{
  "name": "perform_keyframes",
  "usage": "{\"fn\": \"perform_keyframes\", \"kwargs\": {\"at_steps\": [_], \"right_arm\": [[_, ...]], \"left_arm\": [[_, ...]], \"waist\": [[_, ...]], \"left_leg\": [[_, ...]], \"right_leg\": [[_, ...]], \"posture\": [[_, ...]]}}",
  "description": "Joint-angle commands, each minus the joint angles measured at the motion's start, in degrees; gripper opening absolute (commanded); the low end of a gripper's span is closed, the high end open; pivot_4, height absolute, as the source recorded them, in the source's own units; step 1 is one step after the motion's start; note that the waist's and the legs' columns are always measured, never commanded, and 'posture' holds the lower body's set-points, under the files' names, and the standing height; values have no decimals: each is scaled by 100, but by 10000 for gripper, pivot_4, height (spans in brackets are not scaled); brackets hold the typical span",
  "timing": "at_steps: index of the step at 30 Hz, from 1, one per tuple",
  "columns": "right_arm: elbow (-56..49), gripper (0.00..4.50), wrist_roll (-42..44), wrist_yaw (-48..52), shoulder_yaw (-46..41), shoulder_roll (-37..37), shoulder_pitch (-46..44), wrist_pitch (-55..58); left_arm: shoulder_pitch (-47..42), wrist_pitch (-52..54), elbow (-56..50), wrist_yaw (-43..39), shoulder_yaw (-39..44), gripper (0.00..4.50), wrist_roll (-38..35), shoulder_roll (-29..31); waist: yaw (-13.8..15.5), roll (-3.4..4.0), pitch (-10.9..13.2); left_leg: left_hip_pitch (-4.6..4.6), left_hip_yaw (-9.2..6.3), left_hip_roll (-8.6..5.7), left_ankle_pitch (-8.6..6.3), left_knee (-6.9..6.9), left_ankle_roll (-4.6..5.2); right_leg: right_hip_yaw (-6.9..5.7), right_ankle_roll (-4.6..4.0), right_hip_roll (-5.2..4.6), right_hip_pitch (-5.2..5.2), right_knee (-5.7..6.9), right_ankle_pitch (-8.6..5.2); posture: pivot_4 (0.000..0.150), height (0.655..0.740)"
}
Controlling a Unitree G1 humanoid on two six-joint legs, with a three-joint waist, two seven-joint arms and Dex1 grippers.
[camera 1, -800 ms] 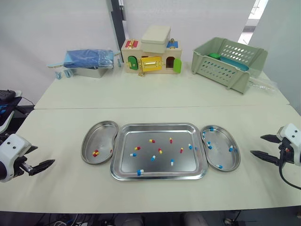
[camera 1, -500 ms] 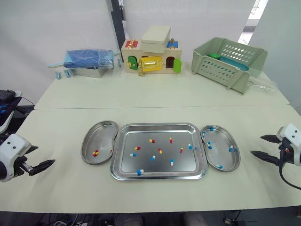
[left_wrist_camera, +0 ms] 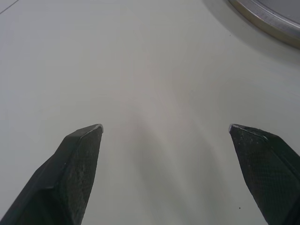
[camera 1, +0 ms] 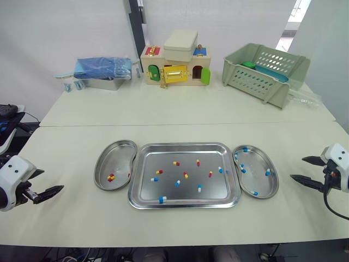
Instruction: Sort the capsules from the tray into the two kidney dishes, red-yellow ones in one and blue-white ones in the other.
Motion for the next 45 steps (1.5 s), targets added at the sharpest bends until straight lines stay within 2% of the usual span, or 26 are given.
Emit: {"fn": "perform_keyframes", "kwargs": {"at_steps": [1,14,37,41,45], "right_arm": [[-138,45000,116,26,-176,-60,5,-51],[-14,45000,101,-2,-204,-51,-2,-99],[-195,45000,166,13,-361,-94,405,-115],[-173,45000,177,28,-369,-122,414,-150],[-113,45000,177,96,-385,-191,389,-180]], "left_arm": [[-26,-71,33,6,-8,44668,20,15],[151,-116,3,23,65,44668,-9,-62],[-173,-257,185,-229,-88,44668,-31,-21],[-5,-351,-294,-634,176,44668,-542,-271],[591,-123,-1378,-833,555,44668,-1093,-592]], "waist": [[0,0,0],[0,0,0],[2,0,0],[3,0,0],[-4,0,0]], "left_leg": [[0,0,0,0,0,0],[0,1,0,0,0,0],[1,4,1,0,0,0],[1,6,0,0,0,0],[0,12,4,0,0,0]], "right_leg": [[0,0,0,0,0,0],[1,0,0,0,0,0],[4,0,1,-1,2,0],[6,0,1,-1,1,0],[9,0,1,-3,1,0]], "posture": [[1500,7400],[1500,7400],[1500,7400],[1500,7400],[1500,7400]]}}
